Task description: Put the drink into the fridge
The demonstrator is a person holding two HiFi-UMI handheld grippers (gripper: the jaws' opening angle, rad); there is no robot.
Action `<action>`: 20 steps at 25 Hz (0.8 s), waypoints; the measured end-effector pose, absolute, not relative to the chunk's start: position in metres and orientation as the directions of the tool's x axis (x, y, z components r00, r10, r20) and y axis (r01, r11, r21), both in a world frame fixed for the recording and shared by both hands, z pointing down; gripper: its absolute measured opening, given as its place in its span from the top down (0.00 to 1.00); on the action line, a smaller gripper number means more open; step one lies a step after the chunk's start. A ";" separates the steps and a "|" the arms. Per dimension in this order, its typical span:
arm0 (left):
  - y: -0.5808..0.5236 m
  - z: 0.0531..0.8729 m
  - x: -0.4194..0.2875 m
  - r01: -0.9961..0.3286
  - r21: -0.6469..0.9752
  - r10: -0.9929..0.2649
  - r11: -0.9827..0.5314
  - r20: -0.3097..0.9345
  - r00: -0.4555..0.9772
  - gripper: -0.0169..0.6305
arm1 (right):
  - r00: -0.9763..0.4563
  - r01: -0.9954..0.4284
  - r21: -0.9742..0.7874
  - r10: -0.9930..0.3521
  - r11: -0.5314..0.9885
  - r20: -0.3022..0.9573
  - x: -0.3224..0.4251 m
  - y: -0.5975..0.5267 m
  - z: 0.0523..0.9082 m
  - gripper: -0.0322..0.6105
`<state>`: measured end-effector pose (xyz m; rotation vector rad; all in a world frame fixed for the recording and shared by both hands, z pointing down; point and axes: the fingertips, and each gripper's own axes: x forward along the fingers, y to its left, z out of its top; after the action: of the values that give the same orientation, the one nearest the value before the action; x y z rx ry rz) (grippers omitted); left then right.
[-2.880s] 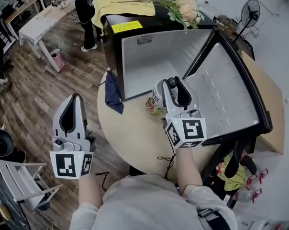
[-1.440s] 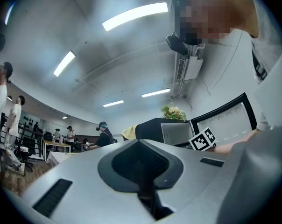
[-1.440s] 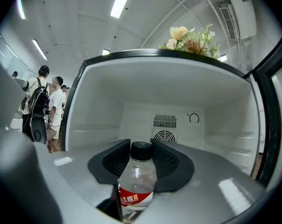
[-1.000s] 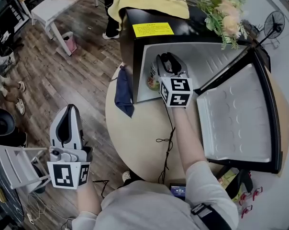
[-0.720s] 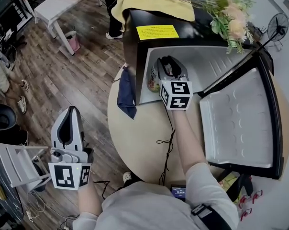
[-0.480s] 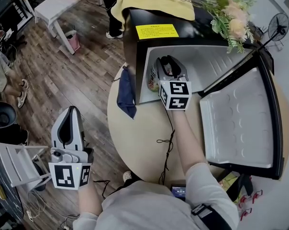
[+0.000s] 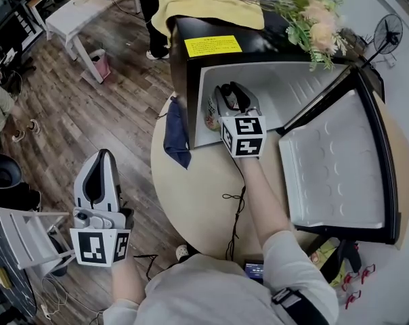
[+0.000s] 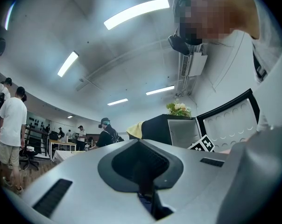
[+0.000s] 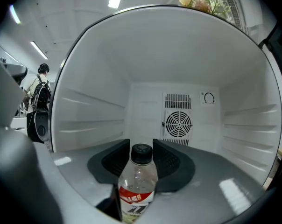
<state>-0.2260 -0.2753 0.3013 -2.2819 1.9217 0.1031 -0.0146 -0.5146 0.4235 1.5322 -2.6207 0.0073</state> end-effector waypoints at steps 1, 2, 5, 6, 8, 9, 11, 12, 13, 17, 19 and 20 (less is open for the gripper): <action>-0.275 0.300 -0.226 -0.983 -0.076 -0.972 -0.167 -0.156 0.177 0.96 | -0.486 -0.870 0.047 -0.870 0.491 0.086 -0.014 -0.513 0.420 0.69; -0.275 0.298 -0.225 -0.982 -0.078 -0.971 -0.170 -0.159 0.180 0.96 | -0.485 -0.871 0.043 -0.871 0.489 0.079 -0.013 -0.510 0.416 0.69; -0.274 0.294 -0.223 -0.980 -0.081 -0.967 -0.181 -0.169 0.192 0.96 | -0.470 -0.882 0.025 -0.881 0.471 0.055 -0.006 -0.500 0.405 0.75; -0.274 0.292 -0.222 -0.979 -0.082 -0.965 -0.185 -0.173 0.197 0.96 | -0.460 -0.887 0.020 -0.887 0.461 0.049 -0.002 -0.496 0.401 0.80; -0.272 0.288 -0.221 -0.978 -0.083 -0.962 -0.194 -0.181 0.206 0.96 | -0.444 -0.896 0.015 -0.895 0.445 0.042 0.004 -0.485 0.396 0.93; -0.271 0.286 -0.220 -0.976 -0.084 -0.960 -0.199 -0.186 0.211 0.96 | -0.441 -0.897 0.011 -0.896 0.442 0.041 0.006 -0.479 0.395 0.93; -0.269 0.283 -0.218 -0.974 -0.084 -0.956 -0.209 -0.194 0.222 0.96 | -0.443 -0.896 -0.001 -0.895 0.444 0.044 0.010 -0.468 0.392 0.93; -0.268 0.282 -0.217 -0.973 -0.082 -0.954 -0.215 -0.197 0.227 0.96 | -0.444 -0.896 -0.004 -0.895 0.444 0.046 0.011 -0.461 0.391 0.93; -0.267 0.281 -0.215 -0.972 -0.080 -0.952 -0.221 -0.201 0.233 0.96 | -0.443 -0.896 -0.003 -0.895 0.444 0.048 0.013 -0.455 0.390 0.93; -0.264 0.275 -0.210 -0.967 -0.076 -0.943 -0.243 -0.217 0.254 0.96 | -0.439 -0.898 0.019 -0.897 0.440 0.055 0.017 -0.429 0.386 0.93; -0.261 0.273 -0.207 -0.964 -0.075 -0.938 -0.254 -0.224 0.264 0.96 | -0.439 -0.897 0.024 -0.897 0.441 0.053 0.018 -0.414 0.382 0.93; -0.260 0.272 -0.206 -0.963 -0.073 -0.936 -0.259 -0.227 0.269 0.96 | -0.439 -0.897 0.025 -0.897 0.441 0.049 0.018 -0.407 0.379 0.93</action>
<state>-0.2063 -0.2601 0.2723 -2.3384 1.7771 0.2031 0.0183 -0.4070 0.3793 1.6330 -2.6188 0.0071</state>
